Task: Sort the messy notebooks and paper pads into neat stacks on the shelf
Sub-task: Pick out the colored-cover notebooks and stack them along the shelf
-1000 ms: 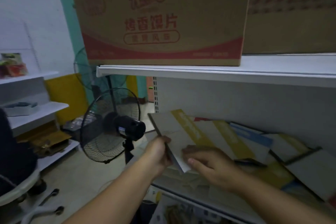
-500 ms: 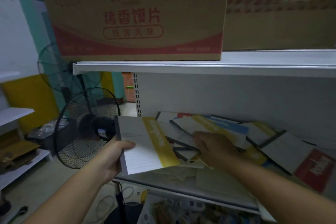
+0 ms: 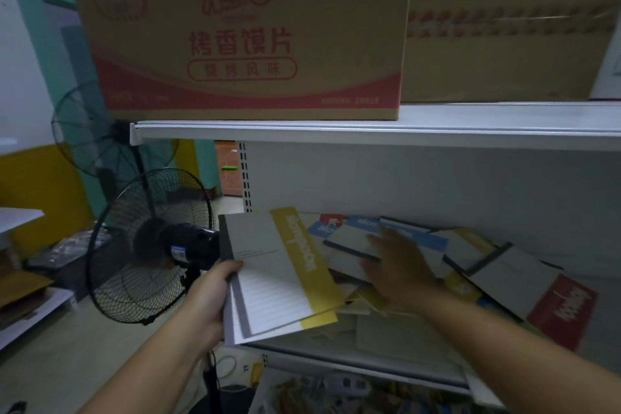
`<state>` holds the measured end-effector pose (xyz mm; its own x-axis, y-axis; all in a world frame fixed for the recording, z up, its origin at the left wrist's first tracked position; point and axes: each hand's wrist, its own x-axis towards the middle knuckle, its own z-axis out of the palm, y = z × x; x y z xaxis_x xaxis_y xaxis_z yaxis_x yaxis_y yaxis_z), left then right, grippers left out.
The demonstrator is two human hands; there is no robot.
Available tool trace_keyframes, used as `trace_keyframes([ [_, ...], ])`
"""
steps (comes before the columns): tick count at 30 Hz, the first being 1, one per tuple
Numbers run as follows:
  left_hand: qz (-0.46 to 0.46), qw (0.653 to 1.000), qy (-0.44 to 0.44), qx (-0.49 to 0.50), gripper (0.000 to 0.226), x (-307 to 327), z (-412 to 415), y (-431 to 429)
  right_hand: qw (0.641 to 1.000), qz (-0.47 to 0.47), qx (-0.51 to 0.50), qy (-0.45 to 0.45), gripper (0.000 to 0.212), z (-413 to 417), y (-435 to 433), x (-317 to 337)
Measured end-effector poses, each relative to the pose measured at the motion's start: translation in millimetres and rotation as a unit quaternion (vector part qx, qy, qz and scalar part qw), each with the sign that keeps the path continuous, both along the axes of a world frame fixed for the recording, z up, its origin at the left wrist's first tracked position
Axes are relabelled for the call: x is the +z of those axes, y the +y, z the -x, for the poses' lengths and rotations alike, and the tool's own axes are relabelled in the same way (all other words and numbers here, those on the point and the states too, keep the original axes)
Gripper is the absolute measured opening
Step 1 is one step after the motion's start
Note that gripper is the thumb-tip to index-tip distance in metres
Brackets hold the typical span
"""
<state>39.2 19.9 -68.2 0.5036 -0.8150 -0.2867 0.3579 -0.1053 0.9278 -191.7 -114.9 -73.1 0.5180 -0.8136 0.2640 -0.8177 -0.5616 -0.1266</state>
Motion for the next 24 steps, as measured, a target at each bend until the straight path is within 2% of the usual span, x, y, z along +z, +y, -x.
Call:
trace_keyframes([
  [1,-0.002,1.000,0.012,-0.004,0.024,1,-3,2,0.998,-0.033,-0.050,0.012,0.038,9,-11,-4],
  [3,-0.002,1.000,0.021,-0.006,0.029,1,-5,5,0.997,-0.060,-0.054,-0.004,0.026,22,-14,-7],
  [5,-0.004,1.000,0.023,-0.005,0.031,2,-3,7,0.999,-0.030,-0.037,0.024,0.028,23,-10,-4],
  [8,0.015,1.000,0.001,0.015,0.031,5,3,6,0.990,0.059,-0.033,0.125,0.015,20,-7,13],
  [9,0.022,0.999,-0.012,0.025,0.030,8,6,6,0.986,0.074,-0.042,0.143,0.021,18,-4,24],
  [10,0.030,0.999,-0.031,0.033,0.029,10,9,5,0.984,0.103,-0.047,0.134,0.027,18,-4,32],
  [11,0.040,0.997,-0.052,0.035,0.029,13,15,4,0.981,0.128,-0.068,0.128,0.024,15,1,45],
  [12,0.052,0.996,-0.070,0.034,0.027,17,23,2,0.983,0.122,-0.074,0.113,0.016,11,11,58],
  [14,0.085,0.992,-0.094,0.025,0.019,24,46,-3,0.983,0.145,-0.071,0.084,0.023,2,24,71],
  [15,0.099,0.989,-0.105,0.024,0.017,29,60,-7,0.988,0.125,-0.057,0.070,0.025,-3,35,75],
  [18,0.109,0.989,-0.098,-0.006,0.032,42,110,-29,0.986,0.157,0.016,0.045,0.017,0,72,70],
  [19,0.098,0.990,-0.099,-0.010,0.031,44,128,-34,0.988,0.144,0.026,0.052,0.024,9,80,68],
  [21,0.090,0.991,-0.095,-0.029,0.009,41,159,-45,0.988,0.122,0.063,0.066,0.033,31,89,63],
  [23,0.065,0.992,-0.080,-0.070,0.010,35,190,-49,0.996,0.055,0.063,0.009,0.033,67,83,59],
  [24,0.050,0.992,-0.064,-0.101,0.011,32,203,-51,0.997,0.025,0.035,-0.057,0.035,91,75,59],
])
